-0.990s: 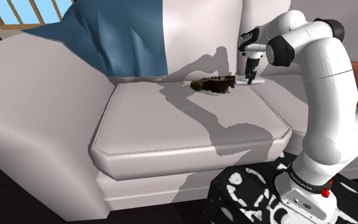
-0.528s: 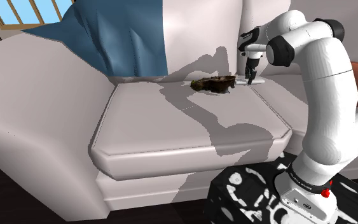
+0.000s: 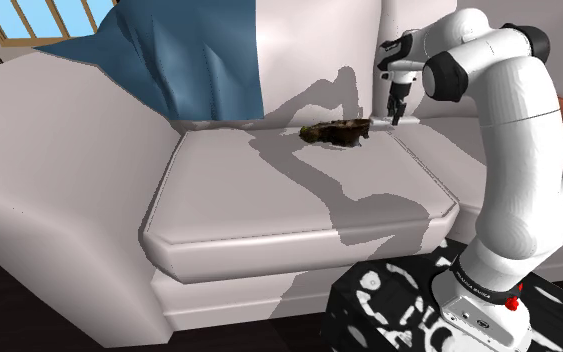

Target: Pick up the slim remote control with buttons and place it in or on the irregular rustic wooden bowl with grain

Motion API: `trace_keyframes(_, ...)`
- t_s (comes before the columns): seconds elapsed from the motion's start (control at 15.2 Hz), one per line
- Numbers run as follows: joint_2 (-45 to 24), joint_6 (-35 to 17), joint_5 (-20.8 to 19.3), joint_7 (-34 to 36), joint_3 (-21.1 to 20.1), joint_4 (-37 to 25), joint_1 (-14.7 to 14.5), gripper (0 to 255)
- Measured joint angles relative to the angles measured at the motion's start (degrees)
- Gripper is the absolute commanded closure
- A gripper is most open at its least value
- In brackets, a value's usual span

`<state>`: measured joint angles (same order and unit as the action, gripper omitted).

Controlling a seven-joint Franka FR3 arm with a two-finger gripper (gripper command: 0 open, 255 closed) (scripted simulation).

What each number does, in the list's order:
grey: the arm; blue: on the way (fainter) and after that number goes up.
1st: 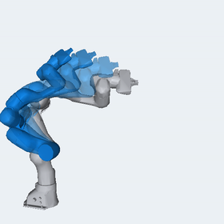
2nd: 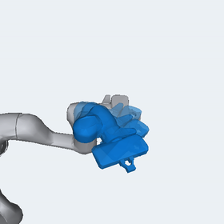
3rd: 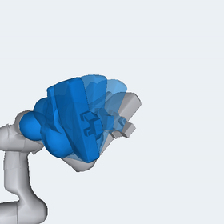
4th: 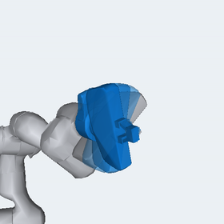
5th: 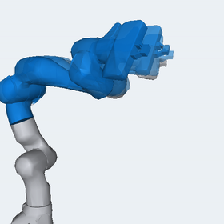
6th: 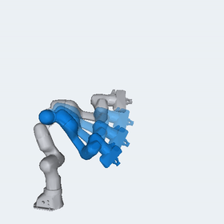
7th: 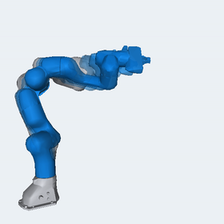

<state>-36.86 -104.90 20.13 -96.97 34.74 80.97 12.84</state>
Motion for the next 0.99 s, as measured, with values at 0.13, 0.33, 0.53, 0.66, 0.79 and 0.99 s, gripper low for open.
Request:
trace_keyframes(0.13,0.5,1.2,-0.3,0.1,0.2,-0.8,0.0,255)
trace_keyframes(0.33,1.1,3.3,-0.7,0.5,0.4,-2.4,0.2,255)
trace_keyframes(0.53,1.3,5.4,-0.9,0.7,0.6,-4.4,0.5,255)
trace_keyframes(0.66,1.9,6.4,-1.2,0.9,0.8,-4.9,0.4,255)
trace_keyframes(0.79,1.9,7.9,-1.3,1.1,0.8,-6.5,0.7,255)
trace_keyframes(0.99,1.9,10.2,-1.4,1.3,0.9,-8.9,1.2,255)
